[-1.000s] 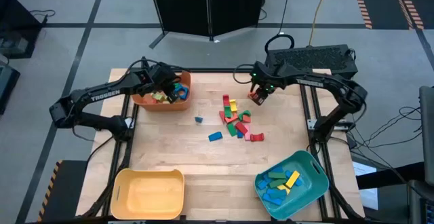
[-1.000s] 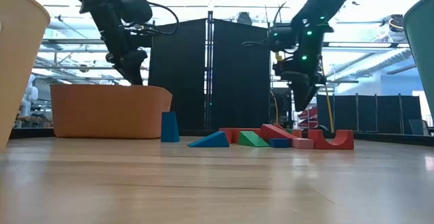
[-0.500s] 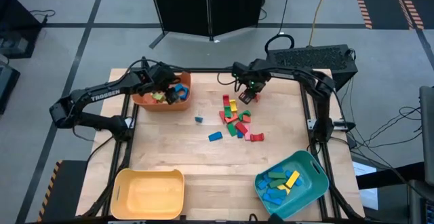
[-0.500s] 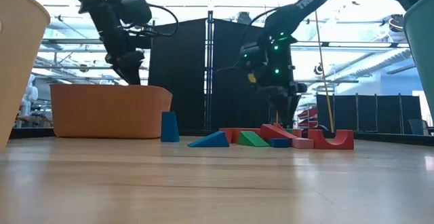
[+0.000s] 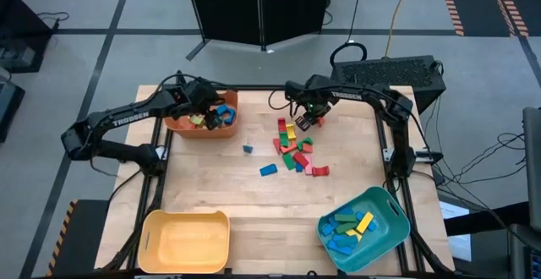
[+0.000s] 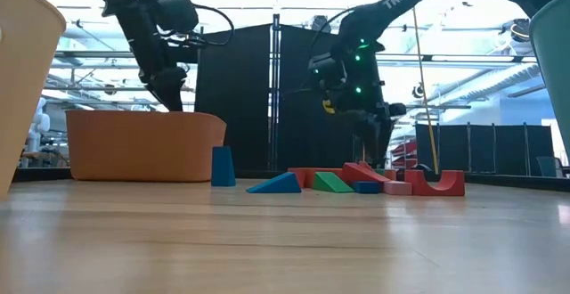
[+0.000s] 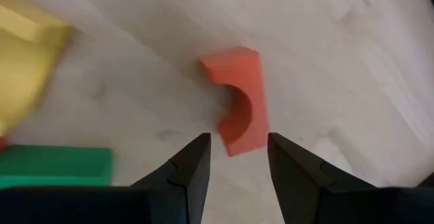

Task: Sort blocks by size
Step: Put the orange arch block into the orange bin

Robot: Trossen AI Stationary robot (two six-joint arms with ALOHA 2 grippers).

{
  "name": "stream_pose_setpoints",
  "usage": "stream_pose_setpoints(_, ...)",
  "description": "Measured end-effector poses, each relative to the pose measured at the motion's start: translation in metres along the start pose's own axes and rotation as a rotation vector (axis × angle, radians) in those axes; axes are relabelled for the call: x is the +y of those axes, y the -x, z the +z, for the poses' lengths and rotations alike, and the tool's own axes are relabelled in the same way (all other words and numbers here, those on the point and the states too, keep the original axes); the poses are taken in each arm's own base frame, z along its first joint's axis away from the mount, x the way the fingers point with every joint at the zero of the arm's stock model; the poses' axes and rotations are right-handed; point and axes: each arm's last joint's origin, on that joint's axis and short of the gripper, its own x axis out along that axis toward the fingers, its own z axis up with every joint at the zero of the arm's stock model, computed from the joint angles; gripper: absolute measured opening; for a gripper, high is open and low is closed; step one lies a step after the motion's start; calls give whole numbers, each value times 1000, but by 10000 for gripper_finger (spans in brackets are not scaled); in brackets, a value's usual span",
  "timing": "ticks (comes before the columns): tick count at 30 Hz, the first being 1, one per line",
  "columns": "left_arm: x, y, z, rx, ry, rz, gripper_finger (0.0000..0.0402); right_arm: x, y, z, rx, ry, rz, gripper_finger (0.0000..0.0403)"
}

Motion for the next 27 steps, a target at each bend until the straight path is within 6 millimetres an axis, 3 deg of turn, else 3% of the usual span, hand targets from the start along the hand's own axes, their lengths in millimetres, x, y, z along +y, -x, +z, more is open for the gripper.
stream_pose_setpoints(7,2,8,2,-50,13,9,267,21,34,7,-123,14,45,134)
stream_pose_setpoints(10,4,13,3,-88,24,14,267,30,37,16,-170,-23,66,130)
stream_pose_setpoints(15,6,23,1,-118,43,18,267,39,15,27,-141,-227,-50,96)
stream_pose_setpoints(21,7,30,-1,-135,60,18,267,49,-26,32,-6,-266,-154,25)
stream_pose_setpoints(24,7,30,-2,-123,56,15,267,49,-32,31,8,-296,-217,4)
stream_pose_setpoints(27,7,30,-3,-121,54,15,267,51,-32,30,-12,-318,-237,8)
